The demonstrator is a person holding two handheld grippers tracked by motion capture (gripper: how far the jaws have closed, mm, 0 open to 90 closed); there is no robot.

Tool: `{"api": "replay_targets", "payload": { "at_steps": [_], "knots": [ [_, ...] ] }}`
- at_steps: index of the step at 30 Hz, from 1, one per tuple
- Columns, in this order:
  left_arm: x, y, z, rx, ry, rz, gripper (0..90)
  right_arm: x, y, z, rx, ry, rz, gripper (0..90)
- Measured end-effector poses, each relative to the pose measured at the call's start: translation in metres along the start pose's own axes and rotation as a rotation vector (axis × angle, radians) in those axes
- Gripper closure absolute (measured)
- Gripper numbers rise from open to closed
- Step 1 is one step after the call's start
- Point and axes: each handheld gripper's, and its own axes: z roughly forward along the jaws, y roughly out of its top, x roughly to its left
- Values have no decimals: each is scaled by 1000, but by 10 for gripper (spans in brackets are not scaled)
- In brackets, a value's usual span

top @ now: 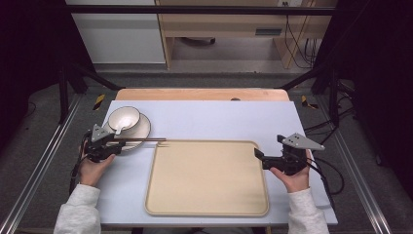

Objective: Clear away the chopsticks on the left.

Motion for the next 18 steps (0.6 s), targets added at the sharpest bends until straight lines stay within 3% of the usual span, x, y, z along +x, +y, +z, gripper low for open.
{"api": "replay_targets", "payload": {
  "at_steps": [3,9,14,18],
  "knots": [
    [-1,-1,3,29,1,17,455,0,0,0,1,3,2,39],
    [-2,-1,2,42,3,15,493,0,0,-1,-3,1,4,39],
    [-5,0,2,69,28,44,512,0,0,-1,1,1,0,39],
    [-7,0,1,74,30,44,533,0,1,-2,-4,1,3,39]
  ]
}}
